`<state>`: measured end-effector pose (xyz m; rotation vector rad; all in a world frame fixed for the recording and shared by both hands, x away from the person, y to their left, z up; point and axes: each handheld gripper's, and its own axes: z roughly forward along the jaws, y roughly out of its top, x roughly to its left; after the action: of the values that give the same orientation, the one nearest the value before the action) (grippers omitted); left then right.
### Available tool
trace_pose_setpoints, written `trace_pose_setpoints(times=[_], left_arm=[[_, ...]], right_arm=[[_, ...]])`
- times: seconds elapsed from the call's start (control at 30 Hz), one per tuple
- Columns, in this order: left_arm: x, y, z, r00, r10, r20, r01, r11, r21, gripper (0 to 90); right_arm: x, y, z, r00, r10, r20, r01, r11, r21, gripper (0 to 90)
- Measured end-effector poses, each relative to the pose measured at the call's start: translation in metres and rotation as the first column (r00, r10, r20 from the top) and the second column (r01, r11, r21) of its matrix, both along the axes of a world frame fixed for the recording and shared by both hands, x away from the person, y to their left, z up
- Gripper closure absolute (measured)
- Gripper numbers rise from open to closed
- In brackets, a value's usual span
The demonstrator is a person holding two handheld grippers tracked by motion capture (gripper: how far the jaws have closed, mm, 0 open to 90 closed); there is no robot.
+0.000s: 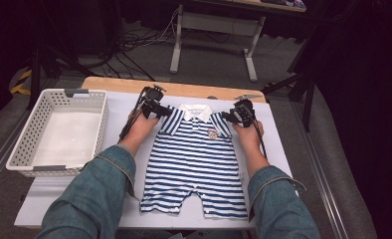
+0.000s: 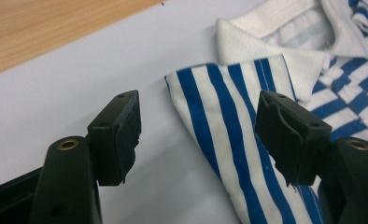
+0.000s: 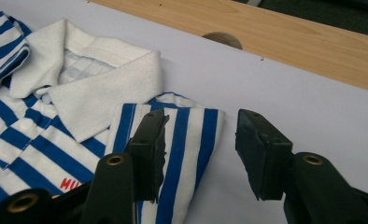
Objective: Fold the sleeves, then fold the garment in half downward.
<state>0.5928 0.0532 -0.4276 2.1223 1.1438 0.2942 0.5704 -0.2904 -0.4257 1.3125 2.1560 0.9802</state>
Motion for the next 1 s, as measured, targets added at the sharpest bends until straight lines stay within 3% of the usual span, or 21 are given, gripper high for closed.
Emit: trace_pose_setpoints(times=[0.37,0.53,0.63,0.73,0.8,0.87,0.93,1.0], left_arm=[[0.006,-0.008,-0.013,0.9999,0.001,0.013,-0.001,1.0,0.01,34.5],[0.01,-0.006,-0.019,0.9999,0.016,0.003,-0.016,0.9998,-0.009,35.8],[0.013,-0.005,-0.023,0.9996,0.024,-0.018,-0.024,0.9996,-0.014,37.8],[0.013,-0.007,-0.023,0.9996,0.027,-0.008,-0.027,0.9995,-0.013,39.5],[0.012,-0.008,-0.024,0.9996,0.026,0.007,-0.026,0.9996,0.007,42.5],[0.011,-0.011,-0.023,0.9993,0.024,0.027,-0.025,0.999,0.037,52.1],[0.01,-0.012,-0.022,1.0,-0.004,0.0,0.004,1.0,0.002,69.3],[0.008,-0.015,-0.02,0.9999,-0.012,0.003,0.012,0.9998,0.017,82.7]], right_arm=[[0.008,-0.002,-0.014,0.9991,-0.036,-0.022,0.037,0.9992,0.018,53.1],[0.011,0.0,-0.018,0.9992,-0.036,-0.019,0.037,0.999,0.027,53.8],[0.012,0.002,-0.022,0.999,-0.036,-0.027,0.036,0.9991,0.023,55.8],[0.013,0.003,-0.025,0.9986,-0.041,-0.034,0.042,0.9987,0.027,58.3],[0.013,0.004,-0.025,0.9987,-0.034,-0.037,0.035,0.9988,0.033,66.3],[0.012,0.007,-0.024,0.9991,-0.009,-0.041,0.01,0.9995,0.03,77.0],[0.011,0.01,-0.022,0.9994,0.008,-0.033,-0.007,1.0,0.007,83.8],[0.009,0.011,-0.02,0.9994,0.016,-0.03,-0.016,0.9999,0.002,85.4]])
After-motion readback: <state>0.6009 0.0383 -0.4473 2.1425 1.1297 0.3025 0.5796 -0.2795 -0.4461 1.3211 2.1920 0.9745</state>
